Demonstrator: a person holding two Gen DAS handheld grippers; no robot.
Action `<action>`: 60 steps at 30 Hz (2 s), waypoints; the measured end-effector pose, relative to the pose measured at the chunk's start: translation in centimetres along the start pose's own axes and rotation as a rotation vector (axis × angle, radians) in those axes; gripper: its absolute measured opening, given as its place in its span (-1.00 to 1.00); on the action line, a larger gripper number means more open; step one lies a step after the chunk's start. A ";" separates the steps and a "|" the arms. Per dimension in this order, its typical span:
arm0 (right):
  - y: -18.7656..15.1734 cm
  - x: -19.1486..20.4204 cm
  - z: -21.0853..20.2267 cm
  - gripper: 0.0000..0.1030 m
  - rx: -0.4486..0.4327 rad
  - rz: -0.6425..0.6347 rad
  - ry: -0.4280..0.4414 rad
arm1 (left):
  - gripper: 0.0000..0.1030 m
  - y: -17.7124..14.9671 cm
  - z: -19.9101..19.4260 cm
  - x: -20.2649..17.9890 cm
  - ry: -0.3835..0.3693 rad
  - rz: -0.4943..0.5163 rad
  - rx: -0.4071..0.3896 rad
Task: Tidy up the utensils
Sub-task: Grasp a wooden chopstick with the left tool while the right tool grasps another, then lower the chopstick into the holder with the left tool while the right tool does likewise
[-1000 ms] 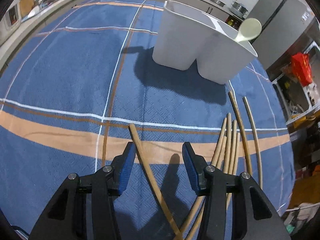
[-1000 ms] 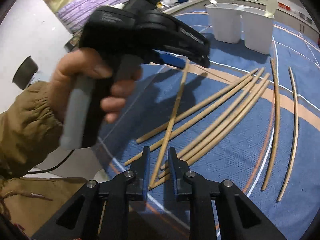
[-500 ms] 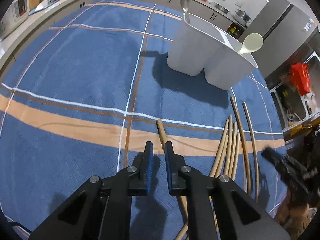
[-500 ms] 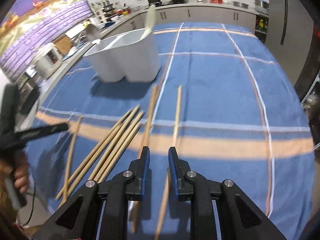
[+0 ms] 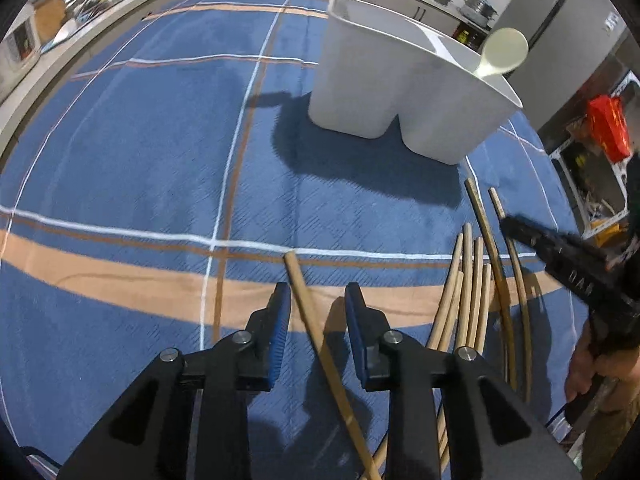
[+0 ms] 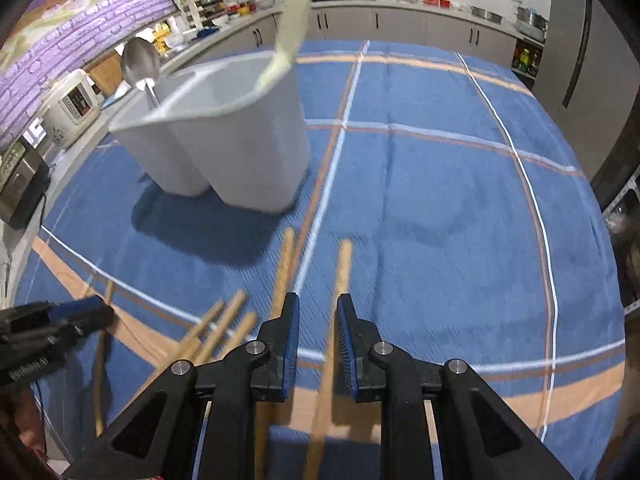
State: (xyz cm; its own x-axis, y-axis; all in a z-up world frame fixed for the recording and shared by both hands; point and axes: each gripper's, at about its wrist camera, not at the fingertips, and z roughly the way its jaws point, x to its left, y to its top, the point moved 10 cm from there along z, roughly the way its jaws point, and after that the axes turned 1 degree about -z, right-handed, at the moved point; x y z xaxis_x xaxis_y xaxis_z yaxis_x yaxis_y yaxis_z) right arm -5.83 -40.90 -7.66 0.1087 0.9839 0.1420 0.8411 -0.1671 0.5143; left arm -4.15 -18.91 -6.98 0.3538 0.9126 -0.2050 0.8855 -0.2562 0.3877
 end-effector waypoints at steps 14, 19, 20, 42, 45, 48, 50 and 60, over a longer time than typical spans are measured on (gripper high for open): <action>2.9 2.5 3.6 -0.61 0.114 -0.094 -0.012 | -0.87 0.8 0.5 -0.6 -0.031 0.023 0.011; 3.5 3.4 4.3 -0.65 0.139 -0.119 -0.102 | -0.87 0.9 0.6 -1.1 -0.027 0.048 0.011; 3.3 3.3 4.3 -0.68 0.137 -0.111 -0.104 | -0.87 1.0 0.6 -1.2 -0.026 0.054 0.010; 2.0 2.8 -11.8 -0.86 -0.290 0.076 0.038 | -0.90 0.6 -10.8 -3.3 -0.114 0.048 -0.266; 0.9 3.5 -14.3 -0.86 -0.333 0.093 0.059 | -0.90 0.2 -13.3 -3.9 -0.122 0.063 -0.314; 0.1 3.6 -16.2 -0.86 -0.371 0.101 0.067 | -0.90 -0.3 -15.5 -4.4 -0.136 0.069 -0.360; -0.3 3.7 -17.3 -0.86 -0.394 0.101 0.067 | -0.90 -0.6 -16.7 -4.6 -0.142 0.073 -0.382; -0.8 4.1 -21.6 -0.86 -0.474 0.116 0.090 | -0.91 -1.7 -21.2 -6.0 -0.165 0.102 -0.470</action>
State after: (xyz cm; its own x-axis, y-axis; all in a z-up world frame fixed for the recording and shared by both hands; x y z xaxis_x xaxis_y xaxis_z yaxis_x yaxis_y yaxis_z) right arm -17.44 -38.08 10.78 0.1234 0.9512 0.2828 0.4907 -0.3062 0.8158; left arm -14.19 -17.16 12.68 0.5081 0.8180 -0.2696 0.6262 -0.1360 0.7677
